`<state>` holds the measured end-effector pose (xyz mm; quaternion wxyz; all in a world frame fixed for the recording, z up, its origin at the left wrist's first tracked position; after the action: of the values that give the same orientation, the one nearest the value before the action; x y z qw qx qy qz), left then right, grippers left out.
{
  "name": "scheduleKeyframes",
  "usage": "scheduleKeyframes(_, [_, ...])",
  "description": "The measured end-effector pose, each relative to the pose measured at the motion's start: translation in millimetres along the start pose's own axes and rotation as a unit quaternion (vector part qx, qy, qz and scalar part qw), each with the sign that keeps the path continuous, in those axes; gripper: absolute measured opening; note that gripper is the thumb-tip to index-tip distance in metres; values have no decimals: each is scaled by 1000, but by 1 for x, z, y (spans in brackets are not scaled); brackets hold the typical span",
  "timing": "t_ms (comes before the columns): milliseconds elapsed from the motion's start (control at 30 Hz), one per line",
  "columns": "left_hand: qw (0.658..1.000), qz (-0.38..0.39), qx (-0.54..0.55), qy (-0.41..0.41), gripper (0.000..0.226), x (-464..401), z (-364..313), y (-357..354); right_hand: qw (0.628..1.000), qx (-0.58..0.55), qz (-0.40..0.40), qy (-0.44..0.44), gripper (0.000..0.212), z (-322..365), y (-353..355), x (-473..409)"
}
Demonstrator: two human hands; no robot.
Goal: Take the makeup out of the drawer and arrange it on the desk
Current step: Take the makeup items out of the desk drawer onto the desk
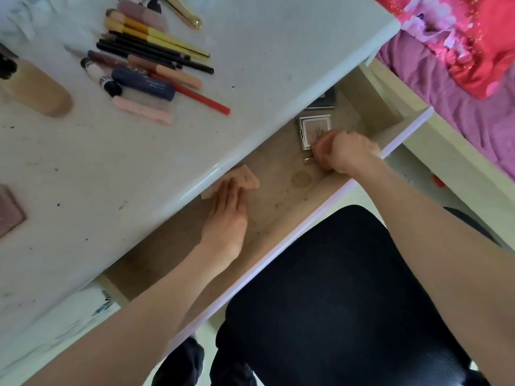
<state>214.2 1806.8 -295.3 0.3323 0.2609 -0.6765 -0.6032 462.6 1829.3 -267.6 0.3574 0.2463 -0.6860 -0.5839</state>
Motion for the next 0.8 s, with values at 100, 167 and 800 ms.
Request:
scheduleKeyframes(100, [1000, -4, -28, 6, 75, -2, -2, -7, 999, -19, 21, -25, 45, 3, -8, -5])
scheduleKeyframes(167, [999, -28, -34, -1, 78, -1, -5, -7, 998, -44, 35, -35, 50, 4, -11, -7])
scheduleKeyframes(800, [981, -60, 171, 64, 80, -6, 6, -11, 985, -149, 12, 86, 27, 14, -5, 15])
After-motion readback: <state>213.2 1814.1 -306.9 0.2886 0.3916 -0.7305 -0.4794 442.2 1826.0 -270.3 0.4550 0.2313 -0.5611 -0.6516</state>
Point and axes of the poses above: each hand's wrist, its own x-axis away from the middle knuckle, its own y-axis out of the back of the hand, z = x × y, the point moved 5 cm from there along -x, towards the middle knuckle, and after that the axes turned 15 degrees about -z, right-handed, at the moved point
